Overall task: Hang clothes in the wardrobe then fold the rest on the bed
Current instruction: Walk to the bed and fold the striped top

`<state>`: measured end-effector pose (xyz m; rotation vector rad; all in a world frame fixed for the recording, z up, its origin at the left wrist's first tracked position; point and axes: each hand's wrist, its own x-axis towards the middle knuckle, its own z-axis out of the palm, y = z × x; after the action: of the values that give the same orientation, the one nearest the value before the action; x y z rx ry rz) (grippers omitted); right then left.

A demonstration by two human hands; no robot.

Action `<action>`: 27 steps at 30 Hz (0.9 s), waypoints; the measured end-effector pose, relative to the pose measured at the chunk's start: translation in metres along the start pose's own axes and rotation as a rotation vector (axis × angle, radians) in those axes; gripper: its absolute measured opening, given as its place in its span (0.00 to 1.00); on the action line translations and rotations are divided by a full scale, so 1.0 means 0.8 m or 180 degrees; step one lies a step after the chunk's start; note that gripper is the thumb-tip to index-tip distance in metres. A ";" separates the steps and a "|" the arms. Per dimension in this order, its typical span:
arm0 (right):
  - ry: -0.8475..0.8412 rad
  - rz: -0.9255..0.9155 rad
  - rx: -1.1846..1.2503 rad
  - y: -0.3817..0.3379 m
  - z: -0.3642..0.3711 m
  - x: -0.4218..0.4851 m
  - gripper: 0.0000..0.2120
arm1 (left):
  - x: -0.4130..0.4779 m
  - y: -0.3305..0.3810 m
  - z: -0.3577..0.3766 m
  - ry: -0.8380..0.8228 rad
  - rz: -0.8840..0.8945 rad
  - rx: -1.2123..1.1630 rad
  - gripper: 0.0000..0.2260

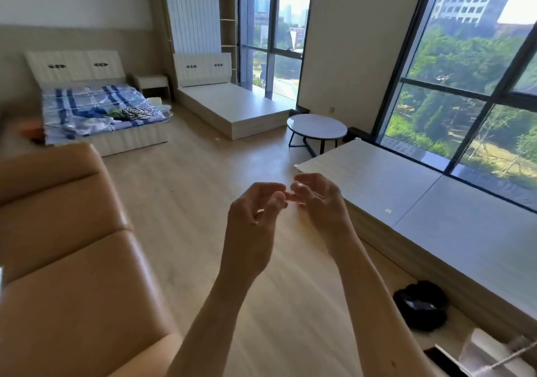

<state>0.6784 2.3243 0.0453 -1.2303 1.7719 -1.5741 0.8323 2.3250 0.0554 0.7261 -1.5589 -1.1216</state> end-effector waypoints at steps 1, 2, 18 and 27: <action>-0.0121 -0.0035 0.0001 -0.001 0.013 0.028 0.11 | 0.024 -0.008 -0.002 0.0082 0.0014 0.0067 0.09; -0.0242 -0.0066 0.0008 -0.001 0.025 0.056 0.10 | 0.046 -0.017 -0.005 0.0157 0.0024 0.0131 0.09; -0.1778 -0.0387 0.0315 0.039 0.224 0.474 0.09 | 0.402 -0.160 -0.030 0.1543 0.0150 0.0560 0.10; -0.2213 -0.0437 0.0386 0.061 0.353 0.646 0.07 | 0.563 -0.238 -0.084 0.1899 -0.0069 0.0609 0.11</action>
<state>0.6407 1.7346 0.0424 -1.6095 1.1509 -1.0949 0.7524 1.8381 0.0574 1.0920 -1.1513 -0.6820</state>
